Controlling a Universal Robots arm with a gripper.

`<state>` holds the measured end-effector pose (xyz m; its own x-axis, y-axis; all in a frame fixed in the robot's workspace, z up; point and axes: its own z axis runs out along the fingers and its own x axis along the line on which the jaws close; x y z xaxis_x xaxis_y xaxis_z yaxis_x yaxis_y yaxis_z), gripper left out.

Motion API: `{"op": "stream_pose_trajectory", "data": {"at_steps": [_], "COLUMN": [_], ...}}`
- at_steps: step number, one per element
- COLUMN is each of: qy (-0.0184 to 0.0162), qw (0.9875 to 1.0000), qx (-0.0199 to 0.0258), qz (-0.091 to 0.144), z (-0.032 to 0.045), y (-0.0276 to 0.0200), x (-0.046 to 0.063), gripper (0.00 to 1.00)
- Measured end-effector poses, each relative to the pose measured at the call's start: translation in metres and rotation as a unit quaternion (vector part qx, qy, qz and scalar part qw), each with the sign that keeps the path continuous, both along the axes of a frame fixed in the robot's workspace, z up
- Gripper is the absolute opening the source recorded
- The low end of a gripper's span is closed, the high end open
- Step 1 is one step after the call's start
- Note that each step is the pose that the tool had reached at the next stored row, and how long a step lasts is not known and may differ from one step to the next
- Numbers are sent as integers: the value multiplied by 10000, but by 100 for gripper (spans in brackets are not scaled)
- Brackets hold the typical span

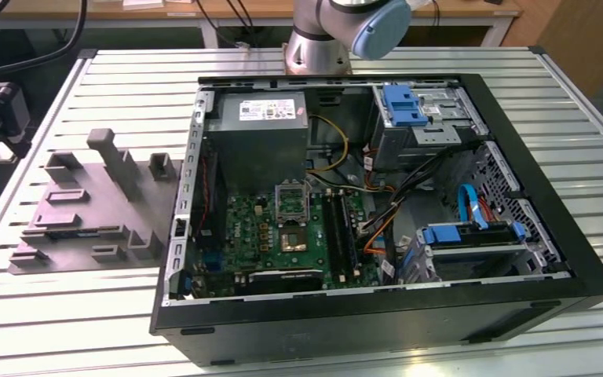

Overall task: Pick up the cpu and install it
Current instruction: 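Pick up the cpu and move it towards the insertion slot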

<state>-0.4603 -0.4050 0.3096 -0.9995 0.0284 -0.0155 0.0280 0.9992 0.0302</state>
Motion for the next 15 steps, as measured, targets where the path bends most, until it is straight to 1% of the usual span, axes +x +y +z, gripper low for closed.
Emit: {"op": "stream_pose_trajectory", "data": {"at_steps": [15], "qy": [0], "qw": [10000], "qx": [0], "qz": [0], "z": [46], "y": [1], "x": [0], "gripper": [47]}}
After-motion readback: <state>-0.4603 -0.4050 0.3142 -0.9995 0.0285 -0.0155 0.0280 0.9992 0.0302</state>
